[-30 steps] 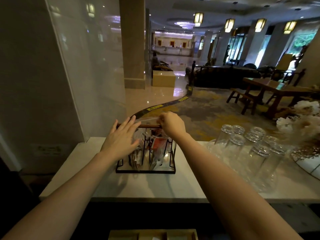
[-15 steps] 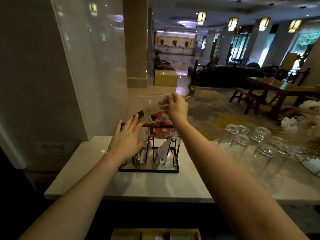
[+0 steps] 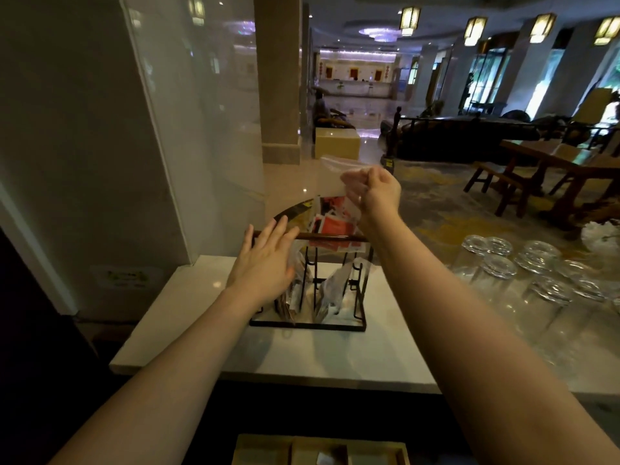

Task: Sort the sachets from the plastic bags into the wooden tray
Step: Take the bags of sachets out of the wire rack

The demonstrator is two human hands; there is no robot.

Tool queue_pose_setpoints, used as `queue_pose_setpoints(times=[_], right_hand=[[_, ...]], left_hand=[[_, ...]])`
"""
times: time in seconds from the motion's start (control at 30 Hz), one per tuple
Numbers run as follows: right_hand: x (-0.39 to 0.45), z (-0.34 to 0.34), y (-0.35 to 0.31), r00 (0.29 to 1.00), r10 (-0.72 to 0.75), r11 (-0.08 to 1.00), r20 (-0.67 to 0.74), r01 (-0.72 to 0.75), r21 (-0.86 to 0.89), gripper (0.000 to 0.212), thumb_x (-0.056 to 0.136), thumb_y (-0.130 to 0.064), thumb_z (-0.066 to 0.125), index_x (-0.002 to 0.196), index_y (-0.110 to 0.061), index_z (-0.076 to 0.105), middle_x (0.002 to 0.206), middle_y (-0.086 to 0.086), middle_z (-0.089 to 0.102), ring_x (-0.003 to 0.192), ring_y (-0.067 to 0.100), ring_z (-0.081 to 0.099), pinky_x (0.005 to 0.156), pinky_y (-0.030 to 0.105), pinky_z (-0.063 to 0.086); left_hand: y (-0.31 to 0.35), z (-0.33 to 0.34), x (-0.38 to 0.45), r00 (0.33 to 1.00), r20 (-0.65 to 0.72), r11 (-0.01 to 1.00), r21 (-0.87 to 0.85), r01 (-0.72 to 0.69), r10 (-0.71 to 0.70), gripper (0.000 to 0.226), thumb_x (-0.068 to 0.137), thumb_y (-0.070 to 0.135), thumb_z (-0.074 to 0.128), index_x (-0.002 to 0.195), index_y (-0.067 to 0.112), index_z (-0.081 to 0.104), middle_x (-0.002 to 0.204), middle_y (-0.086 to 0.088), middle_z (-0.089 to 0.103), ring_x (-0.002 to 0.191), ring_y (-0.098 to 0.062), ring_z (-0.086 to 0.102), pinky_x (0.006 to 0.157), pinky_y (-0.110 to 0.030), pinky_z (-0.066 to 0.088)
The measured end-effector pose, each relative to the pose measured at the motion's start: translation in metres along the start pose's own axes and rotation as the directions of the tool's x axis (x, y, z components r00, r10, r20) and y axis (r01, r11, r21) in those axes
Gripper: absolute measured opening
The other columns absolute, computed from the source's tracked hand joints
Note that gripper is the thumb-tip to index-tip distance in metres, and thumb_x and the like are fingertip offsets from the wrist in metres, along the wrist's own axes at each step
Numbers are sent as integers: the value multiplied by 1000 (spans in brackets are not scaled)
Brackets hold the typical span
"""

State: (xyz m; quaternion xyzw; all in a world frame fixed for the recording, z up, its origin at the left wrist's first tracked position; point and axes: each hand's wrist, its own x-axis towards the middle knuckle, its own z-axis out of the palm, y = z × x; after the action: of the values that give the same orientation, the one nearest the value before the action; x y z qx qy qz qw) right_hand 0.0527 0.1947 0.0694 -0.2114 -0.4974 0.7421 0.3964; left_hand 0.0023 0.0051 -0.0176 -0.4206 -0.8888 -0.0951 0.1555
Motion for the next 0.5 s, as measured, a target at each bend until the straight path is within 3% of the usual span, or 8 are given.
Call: queue_pose_setpoints(times=[0.07, 0.13, 0.2, 0.33, 0.5], right_hand=[[13, -9, -5, 996, 81, 982, -49, -71, 173, 26, 99, -14, 43, 80, -5, 59, 89, 18, 66, 50, 13, 63, 44, 25, 51], [19, -17, -25, 984, 139, 938, -109, -96, 333, 17, 93, -12, 56, 82, -3, 64, 92, 16, 70, 68, 23, 69, 58, 34, 59], [22, -18, -59, 989, 107, 896, -101, -52, 440, 12, 88, -10, 65, 97, -3, 66, 96, 17, 70, 81, 29, 71, 61, 41, 61], [6, 1, -112, 997, -77, 932, -2, 73, 354, 17, 88, -3, 61, 104, -1, 65, 94, 17, 69, 72, 27, 69, 61, 39, 59], [-40, 12, -94, 997, 9, 974, 76, -26, 225, 15, 93, -3, 50, 87, 2, 62, 74, 15, 66, 60, 23, 66, 54, 31, 57]], left_hand=[[-1, 1, 0, 1000, 6, 1000, 2, -2, 2, 65, 93, 39, 39, 148, 27, 8, 160, 0, -1, 147, -17, -5, 118, -51, -3], [-2, 4, 0, 1000, 2, 1000, 16, -3, 3, 65, 93, 39, 39, 148, 27, 8, 161, 1, -1, 147, -17, -5, 118, -51, -3], [-3, 5, 1, 1000, 0, 1000, 19, -5, 5, 65, 93, 41, 39, 148, 27, 8, 161, 0, 0, 147, -18, -4, 118, -52, -2], [-1, 4, 2, 1000, 31, 1000, -15, -1, 1, 64, 93, 45, 36, 148, 27, 9, 161, 0, 0, 147, -18, -5, 118, -52, -4], [-3, -7, 5, 994, 111, 990, -137, 37, -22, 58, 96, 52, 18, 149, 28, 13, 160, 1, 0, 146, -14, -7, 116, -48, -9]])
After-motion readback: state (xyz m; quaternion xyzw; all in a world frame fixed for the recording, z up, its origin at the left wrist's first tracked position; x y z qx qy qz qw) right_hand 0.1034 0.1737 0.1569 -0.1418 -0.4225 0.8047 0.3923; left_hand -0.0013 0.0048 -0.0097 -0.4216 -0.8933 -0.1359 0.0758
